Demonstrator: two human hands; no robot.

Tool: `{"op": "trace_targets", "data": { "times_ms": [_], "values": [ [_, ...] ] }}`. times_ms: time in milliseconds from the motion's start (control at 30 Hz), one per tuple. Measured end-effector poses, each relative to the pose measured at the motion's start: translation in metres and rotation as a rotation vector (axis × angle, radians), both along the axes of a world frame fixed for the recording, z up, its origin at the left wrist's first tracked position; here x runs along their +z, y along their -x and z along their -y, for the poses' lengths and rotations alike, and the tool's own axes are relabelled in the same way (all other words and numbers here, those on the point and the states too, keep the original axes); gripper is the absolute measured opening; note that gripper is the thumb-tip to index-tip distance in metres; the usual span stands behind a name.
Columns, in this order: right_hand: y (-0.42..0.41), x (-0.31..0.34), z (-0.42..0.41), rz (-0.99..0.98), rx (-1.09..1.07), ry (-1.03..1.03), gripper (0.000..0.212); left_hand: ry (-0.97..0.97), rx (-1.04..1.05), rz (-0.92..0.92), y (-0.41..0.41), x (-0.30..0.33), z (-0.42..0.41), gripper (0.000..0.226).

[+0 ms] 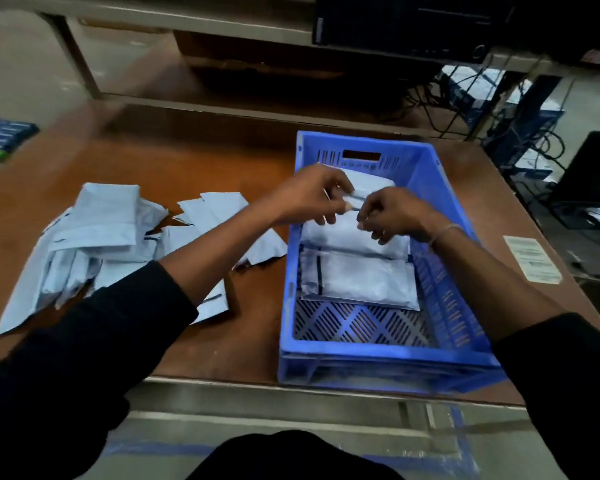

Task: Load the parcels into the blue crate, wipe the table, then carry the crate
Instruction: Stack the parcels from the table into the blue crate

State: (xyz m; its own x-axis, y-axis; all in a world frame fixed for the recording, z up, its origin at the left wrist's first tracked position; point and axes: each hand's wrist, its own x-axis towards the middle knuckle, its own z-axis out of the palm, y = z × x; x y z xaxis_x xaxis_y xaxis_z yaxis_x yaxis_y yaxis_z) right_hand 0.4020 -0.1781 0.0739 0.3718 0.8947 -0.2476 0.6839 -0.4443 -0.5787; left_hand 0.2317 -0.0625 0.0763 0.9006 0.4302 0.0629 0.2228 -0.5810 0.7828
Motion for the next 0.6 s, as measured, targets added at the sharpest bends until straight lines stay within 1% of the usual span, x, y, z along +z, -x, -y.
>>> {"op": "trace_targets", "data": {
  "times_ms": [67, 133, 233, 300, 367, 433, 500, 533, 567, 600],
  "values": [
    [0.014, 0.014, -0.017, -0.047, -0.022, -0.105, 0.010, 0.075, 0.147, 0.153, 0.025, 0.006, -0.017, 0.024],
    [0.032, 0.023, -0.039, -0.051, -0.008, -0.187, 0.015, 0.139, 0.288, 0.210, 0.052, 0.005, -0.038, 0.018],
    [0.070, 0.027, -0.074, -0.129, 0.057, -0.261, 0.015, 0.237, 0.475, 0.180, 0.094, -0.011, -0.069, 0.011],
    [0.099, 0.022, -0.099, -0.152, 0.104, -0.245, 0.015, 0.318, 0.600, 0.130, 0.118, -0.030, -0.087, 0.010],
    [0.126, 0.009, -0.130, -0.155, 0.149, -0.133, 0.018, 0.416, 0.715, 0.102, 0.139, -0.049, -0.099, 0.009],
    [0.151, -0.012, -0.159, -0.133, 0.186, 0.065, 0.023, 0.527, 0.783, 0.119, 0.153, -0.064, -0.105, 0.003],
    [0.168, -0.038, -0.182, -0.010, 0.213, 0.217, 0.026, 0.593, 0.817, 0.120, 0.163, -0.076, -0.109, 0.010],
    [0.176, -0.047, -0.188, 0.073, 0.232, 0.269, 0.022, 0.615, 0.828, 0.115, 0.167, -0.081, -0.110, 0.013],
    [0.182, -0.057, -0.192, 0.155, 0.253, 0.298, 0.027, 0.637, 0.839, 0.116, 0.170, -0.087, -0.110, 0.013],
    [0.186, -0.067, -0.196, 0.261, 0.286, 0.329, 0.041, 0.661, 0.845, 0.116, 0.173, -0.092, -0.112, 0.013]
  ]
}}
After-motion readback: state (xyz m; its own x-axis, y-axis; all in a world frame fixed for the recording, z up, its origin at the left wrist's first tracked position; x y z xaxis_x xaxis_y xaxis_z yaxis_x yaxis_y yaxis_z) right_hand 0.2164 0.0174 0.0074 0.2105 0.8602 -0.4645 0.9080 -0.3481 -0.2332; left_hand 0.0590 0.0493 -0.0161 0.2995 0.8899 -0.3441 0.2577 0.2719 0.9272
